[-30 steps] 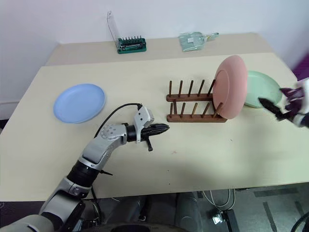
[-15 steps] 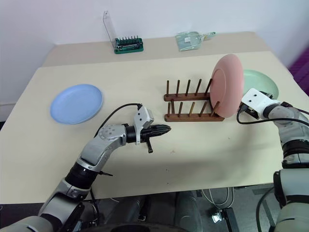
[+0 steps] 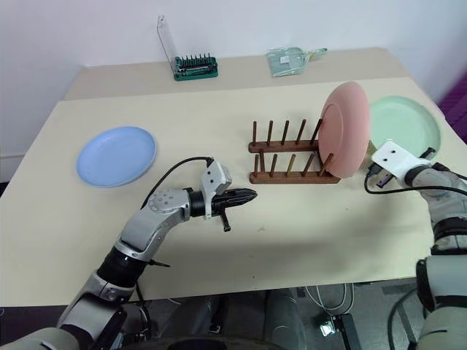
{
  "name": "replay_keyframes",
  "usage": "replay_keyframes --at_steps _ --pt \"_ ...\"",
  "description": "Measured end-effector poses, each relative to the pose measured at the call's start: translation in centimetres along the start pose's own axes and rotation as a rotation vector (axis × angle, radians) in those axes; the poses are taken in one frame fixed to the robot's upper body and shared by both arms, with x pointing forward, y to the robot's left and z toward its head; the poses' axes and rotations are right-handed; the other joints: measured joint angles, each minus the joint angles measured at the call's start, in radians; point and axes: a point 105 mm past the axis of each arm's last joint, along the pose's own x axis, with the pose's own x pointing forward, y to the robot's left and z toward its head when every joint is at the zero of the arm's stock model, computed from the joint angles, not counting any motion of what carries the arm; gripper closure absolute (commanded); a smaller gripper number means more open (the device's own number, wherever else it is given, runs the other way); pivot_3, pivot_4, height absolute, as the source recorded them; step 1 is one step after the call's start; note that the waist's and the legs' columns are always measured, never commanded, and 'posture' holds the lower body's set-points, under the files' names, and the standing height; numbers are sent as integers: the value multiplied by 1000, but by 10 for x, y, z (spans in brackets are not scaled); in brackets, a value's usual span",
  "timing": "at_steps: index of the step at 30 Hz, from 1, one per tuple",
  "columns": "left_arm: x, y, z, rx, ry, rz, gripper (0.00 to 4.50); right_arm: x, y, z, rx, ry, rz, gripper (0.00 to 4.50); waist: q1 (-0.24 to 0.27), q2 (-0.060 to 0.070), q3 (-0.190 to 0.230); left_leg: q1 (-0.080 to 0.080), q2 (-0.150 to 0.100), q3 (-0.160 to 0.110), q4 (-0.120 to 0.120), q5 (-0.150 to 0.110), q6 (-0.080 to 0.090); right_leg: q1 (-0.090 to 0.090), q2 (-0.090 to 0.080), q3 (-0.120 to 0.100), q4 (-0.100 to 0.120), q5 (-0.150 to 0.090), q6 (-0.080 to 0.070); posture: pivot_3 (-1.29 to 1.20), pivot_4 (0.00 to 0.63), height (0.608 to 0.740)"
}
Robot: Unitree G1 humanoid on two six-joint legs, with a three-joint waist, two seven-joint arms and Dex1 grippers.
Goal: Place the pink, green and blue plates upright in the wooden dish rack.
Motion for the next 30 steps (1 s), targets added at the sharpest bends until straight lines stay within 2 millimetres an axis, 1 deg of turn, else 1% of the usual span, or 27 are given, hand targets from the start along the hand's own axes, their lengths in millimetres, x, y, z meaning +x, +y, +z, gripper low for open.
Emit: replay_keyframes --at_steps 2,4,6,7,8,9,10,11,12,14,17,18,20,21,23,25,28,30 --pt "0 -1 0 1 1 -2 4419 -15 -16 3 3 -34 -56 4478 -1 0 0 0 0 0 0 0 0 0 0 0 0 0 0 0 150 740" --pt "0 -1 0 1 1 -4 4419 -29 -36 12 27 -71 -128 4478 -3 1 0 1 1 1 0 0 0 0 0 1 1 0 0 0 150 740" --pt "1 -2 1 1 -3 -8 4419 -45 -62 27 89 -118 -223 4478 -5 2 0 2 2 2 0 0 0 1 2 2 1 1 -1 0 150 740" --pt "1 -2 0 0 -3 -9 4419 -53 -75 37 142 -156 -267 4478 -5 2 0 1 3 2 1 0 -1 1 2 2 1 1 -1 0 150 740" --pt "1 -1 0 -1 -1 -9 4419 -61 -86 50 199 -204 -298 4478 -5 3 0 2 3 2 1 0 -1 1 2 2 1 1 -1 0 150 740" --pt "1 0 -1 -4 3 -9 4419 -72 -98 68 260 -276 -318 4478 -5 4 -1 2 4 2 1 1 -1 1 3 2 1 1 -2 0 150 740" --pt "1 0 -1 -2 5 -9 4419 -83 -106 90 309 -365 -316 4478 -4 4 -1 2 5 2 1 1 -1 1 4 2 1 1 -2 0 150 740" --pt "0 1 -2 0 8 -10 4419 -95 -111 117 362 -473 -289 4478 -4 4 -1 2 6 2 1 1 -1 1 5 2 1 2 -3 0 150 740" --pt "-2 2 -2 0 10 -8 4419 -106 -112 140 398 -568 -252 4478 -3 4 -1 2 7 2 1 1 -1 1 6 2 1 2 -3 0 150 740" --pt "-4 5 -1 -2 6 -3 4419 -126 -106 176 458 -718 -147 4478 2 2 0 1 7 2 1 1 -1 1 6 2 1 2 -3 0 150 740" --pt "-14 13 0 -19 -10 28 4419 -142 -87 208 604 -867 82 4478 8 1 1 0 6 1 2 0 -1 1 5 1 -1 4 -3 0 150 740" --pt "-21 17 -3 -36 -13 41 4419 -151 -79 224 664 -936 195 4478 5 1 1 0 6 1 2 0 0 1 5 1 -1 4 -3 0 150 740" --pt "-30 18 -8 -62 -12 42 4419 -170 -67 248 703 -1032 346 4478 3 1 1 0 6 1 1 0 0 0 5 1 -1 4 -3 0 150 740" --pt "-31 17 -8 -69 -17 37 4419 -178 -62 257 718 -1070 407 4478 4 0 1 0 7 1 1 0 0 0 5 1 -1 4 -3 0 150 740" --pt "-31 15 -6 -71 -29 24 4419 -188 -50 266 785 -1124 535 4478 11 -2 1 0 6 1 2 0 0 1 4 1 -2 4 -3 0 150 740" --pt "-31 14 -4 -67 -33 20 4419 -189 -36 270 870 -1151 640 4478 18 -3 1 0 6 1 3 -1 0 1 4 1 -2 4 -3 0 150 740" --pt "-31 13 -4 -64 -34 18 4419 -171 -21 268 991 -1092 704 4478 26 -2 1 0 6 2 3 0 0 1 4 1 -1 4 -3 0 150 740" --pt "-30 12 -5 -68 -35 17 4419 -153 -11 263 1073 -1023 716 4478 27 -2 1 0 7 2 3 0 0 0 5 1 -1 4 -3 0 150 740"
